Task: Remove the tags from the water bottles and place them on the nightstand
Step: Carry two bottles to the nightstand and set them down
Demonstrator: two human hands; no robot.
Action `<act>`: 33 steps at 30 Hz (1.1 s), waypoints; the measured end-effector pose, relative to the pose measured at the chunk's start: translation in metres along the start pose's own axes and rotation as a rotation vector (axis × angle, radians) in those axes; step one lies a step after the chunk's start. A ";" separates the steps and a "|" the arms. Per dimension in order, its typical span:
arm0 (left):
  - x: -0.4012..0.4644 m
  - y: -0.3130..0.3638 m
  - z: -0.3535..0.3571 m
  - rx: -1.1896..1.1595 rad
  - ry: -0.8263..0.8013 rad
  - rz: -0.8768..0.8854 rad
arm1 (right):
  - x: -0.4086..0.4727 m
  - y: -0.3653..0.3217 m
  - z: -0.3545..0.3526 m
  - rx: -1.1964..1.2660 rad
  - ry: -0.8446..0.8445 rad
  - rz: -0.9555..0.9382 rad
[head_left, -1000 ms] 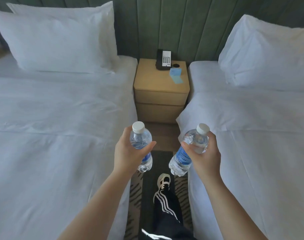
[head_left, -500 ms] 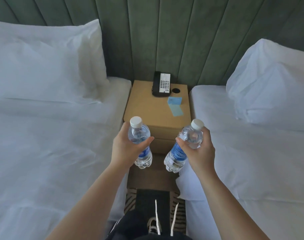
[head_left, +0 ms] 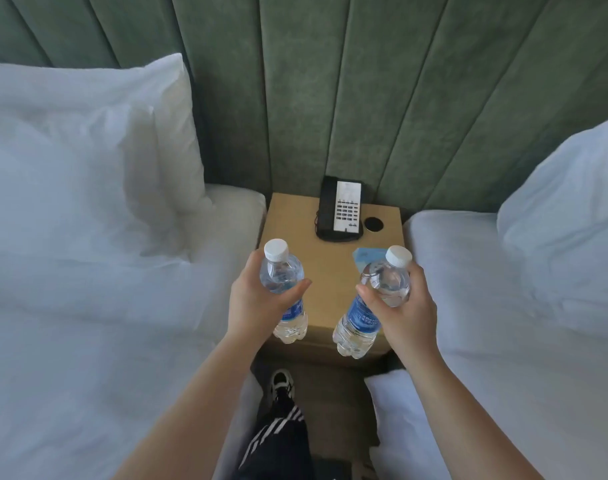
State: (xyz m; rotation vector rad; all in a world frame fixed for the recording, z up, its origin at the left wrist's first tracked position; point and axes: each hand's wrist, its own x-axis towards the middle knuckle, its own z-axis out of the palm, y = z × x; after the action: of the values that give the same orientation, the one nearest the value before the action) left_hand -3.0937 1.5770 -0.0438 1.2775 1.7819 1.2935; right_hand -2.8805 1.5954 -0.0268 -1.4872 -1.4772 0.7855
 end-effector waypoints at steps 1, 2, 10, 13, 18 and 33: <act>0.024 -0.005 0.002 -0.006 -0.008 -0.009 | 0.020 -0.001 0.013 0.002 -0.011 0.010; 0.047 -0.010 0.003 -0.008 -0.019 -0.018 | 0.040 -0.002 0.026 0.010 -0.025 0.029; 0.223 -0.042 0.017 0.030 -0.083 -0.057 | 0.189 -0.002 0.112 0.075 -0.125 0.133; 0.282 -0.060 0.030 0.086 -0.120 -0.107 | 0.239 0.011 0.146 0.102 -0.135 0.160; 0.366 -0.106 0.062 0.217 -0.153 -0.173 | 0.316 0.048 0.211 0.077 -0.125 0.203; 0.491 -0.207 0.137 0.104 -0.058 -0.139 | 0.439 0.155 0.320 -0.026 -0.157 0.169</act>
State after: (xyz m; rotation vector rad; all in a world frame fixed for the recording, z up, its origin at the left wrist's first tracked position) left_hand -3.2302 2.0686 -0.2490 1.2099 1.8820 1.0901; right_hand -3.0584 2.0884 -0.2381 -1.6161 -1.4947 1.0081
